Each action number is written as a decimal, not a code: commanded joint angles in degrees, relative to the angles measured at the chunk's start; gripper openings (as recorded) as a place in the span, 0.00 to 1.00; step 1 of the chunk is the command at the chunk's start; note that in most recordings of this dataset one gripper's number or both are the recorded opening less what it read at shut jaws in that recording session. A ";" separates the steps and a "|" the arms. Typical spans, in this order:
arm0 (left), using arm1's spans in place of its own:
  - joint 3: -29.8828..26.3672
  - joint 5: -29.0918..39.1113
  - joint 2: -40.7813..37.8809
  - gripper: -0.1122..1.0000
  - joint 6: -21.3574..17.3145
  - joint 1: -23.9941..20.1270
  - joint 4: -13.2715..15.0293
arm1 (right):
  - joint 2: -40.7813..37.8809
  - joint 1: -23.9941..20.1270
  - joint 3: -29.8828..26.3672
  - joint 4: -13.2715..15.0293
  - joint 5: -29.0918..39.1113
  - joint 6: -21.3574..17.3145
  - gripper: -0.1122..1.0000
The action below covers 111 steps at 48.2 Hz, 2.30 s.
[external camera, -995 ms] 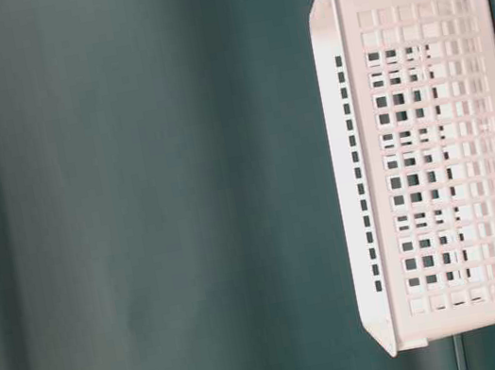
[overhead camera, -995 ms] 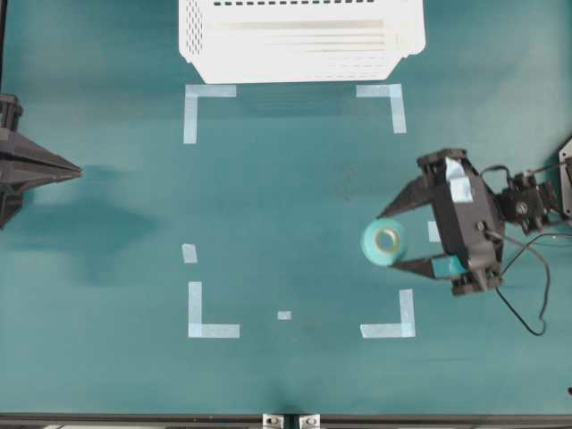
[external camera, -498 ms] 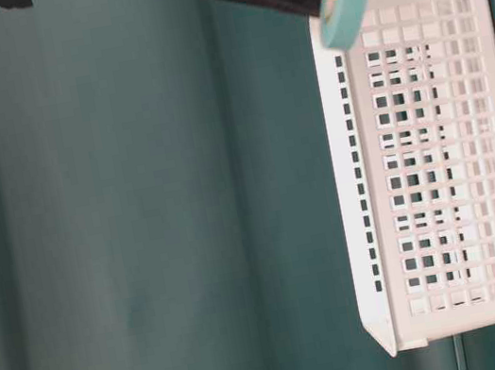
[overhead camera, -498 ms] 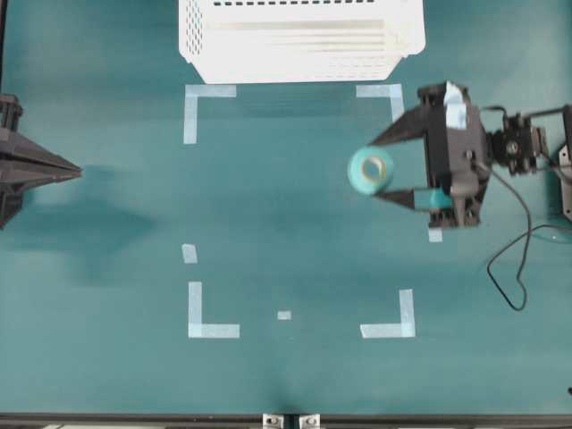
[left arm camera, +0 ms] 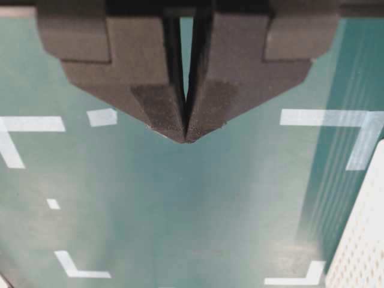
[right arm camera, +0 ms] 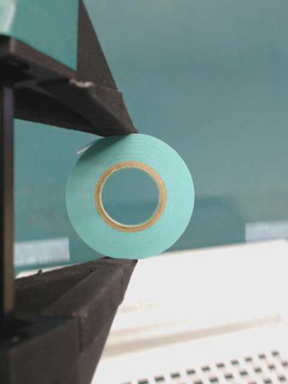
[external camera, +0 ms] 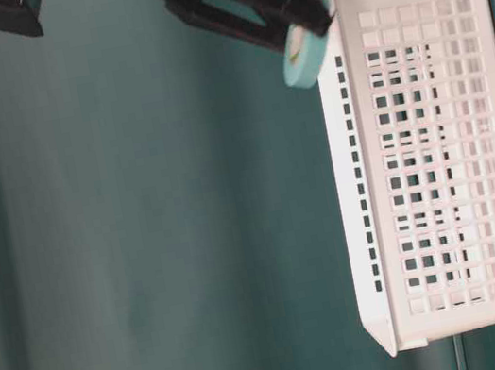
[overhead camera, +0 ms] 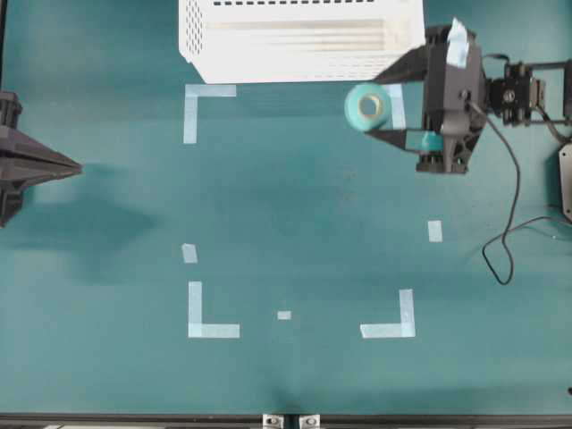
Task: Put the tape into the white basket.
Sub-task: 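Lift the tape roll and carry it forward over the white basket, then open the right gripper to drop the tape roll into the basket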
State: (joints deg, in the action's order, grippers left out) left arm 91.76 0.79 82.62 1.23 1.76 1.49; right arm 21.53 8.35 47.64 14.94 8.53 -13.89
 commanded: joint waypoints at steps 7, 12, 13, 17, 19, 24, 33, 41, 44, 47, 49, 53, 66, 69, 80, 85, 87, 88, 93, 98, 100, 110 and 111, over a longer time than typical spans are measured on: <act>-0.70 -0.53 -0.53 0.01 0.09 -0.79 0.00 | 0.88 4.13 -1.67 0.53 -1.23 0.09 0.72; -0.79 -0.53 -0.53 0.01 0.09 -0.79 0.00 | 0.88 6.33 -1.85 0.53 -1.58 0.18 0.72; -0.70 -0.53 -0.53 0.01 0.09 -0.70 0.00 | 0.88 6.77 -1.85 0.53 -1.85 0.18 0.72; -0.70 -0.53 -0.53 0.01 0.09 -0.79 0.00 | 0.88 8.70 -1.76 0.53 -3.34 0.18 0.72; -0.79 -0.53 -0.53 0.01 0.09 -0.79 0.09 | 0.88 9.58 -1.76 0.53 -4.13 0.18 0.72; -0.70 -0.53 -0.53 0.01 0.09 -0.70 0.00 | 0.62 11.51 -1.76 0.53 -6.94 0.26 0.72; -0.70 -0.44 -0.53 0.01 0.09 -0.79 0.00 | -1.23 15.03 -1.76 0.53 -10.72 0.44 0.72; -0.70 -0.53 -0.53 0.01 0.09 -0.70 0.00 | -4.31 17.31 -2.20 0.53 -12.57 0.44 0.72; -0.70 -0.53 -0.53 0.01 0.09 -0.79 0.00 | -5.36 17.93 -2.64 0.53 -13.10 0.44 0.72; -0.70 -0.53 -0.53 0.01 0.09 -0.79 0.00 | -6.33 18.37 -3.08 0.53 -13.62 0.44 0.72; -0.79 -0.53 -0.53 0.01 0.09 -0.79 0.00 | -6.86 18.72 -3.34 0.53 -13.89 0.53 0.72; -0.79 -0.53 -0.53 0.01 0.09 -0.79 0.00 | -7.82 19.16 -3.78 0.53 -14.33 0.53 0.72; -0.70 -0.53 -0.53 0.01 0.09 -0.70 0.00 | -9.40 19.78 -4.31 0.53 -14.41 0.53 0.72; -0.70 -0.53 -0.53 0.01 0.09 -0.79 0.00 | -9.67 19.78 -4.31 0.53 -14.15 0.53 0.72; -0.79 -0.53 -0.53 0.01 0.09 -0.79 0.00 | -9.76 19.78 -4.22 0.53 -14.15 0.35 0.72; -0.79 -0.53 -0.53 0.01 0.09 -0.70 0.00 | -9.76 19.78 -4.04 0.53 -14.06 0.44 0.93; -0.70 -0.53 -0.53 0.01 0.09 -0.79 0.00 | -9.76 19.78 -4.04 0.53 -14.06 0.53 0.98; -0.70 -0.53 -0.53 0.01 0.09 -0.79 0.00 | -9.76 19.78 -4.04 0.53 -14.06 0.53 0.99; -0.70 -0.53 -0.53 0.01 0.09 -0.79 0.09 | -9.76 19.78 -3.96 0.53 -14.06 0.53 0.96; -0.79 -0.53 -0.53 0.01 0.09 -0.88 0.00 | -9.67 19.78 -3.96 0.53 -14.33 0.53 0.96; -0.79 -0.53 -0.53 0.01 0.09 -0.88 0.00 | -9.49 19.69 -3.96 0.53 -14.33 0.44 0.96; -0.70 -0.53 -0.53 0.01 0.09 -0.88 0.00 | -7.73 18.63 -3.69 0.53 -14.41 0.53 0.96; -0.70 -0.53 -0.53 0.01 0.09 -0.88 0.00 | -7.47 18.46 -3.60 0.53 -14.41 0.53 0.96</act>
State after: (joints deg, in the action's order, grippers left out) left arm 91.76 0.79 82.62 1.23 1.14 1.49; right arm 12.04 27.69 44.74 15.29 -5.45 -13.45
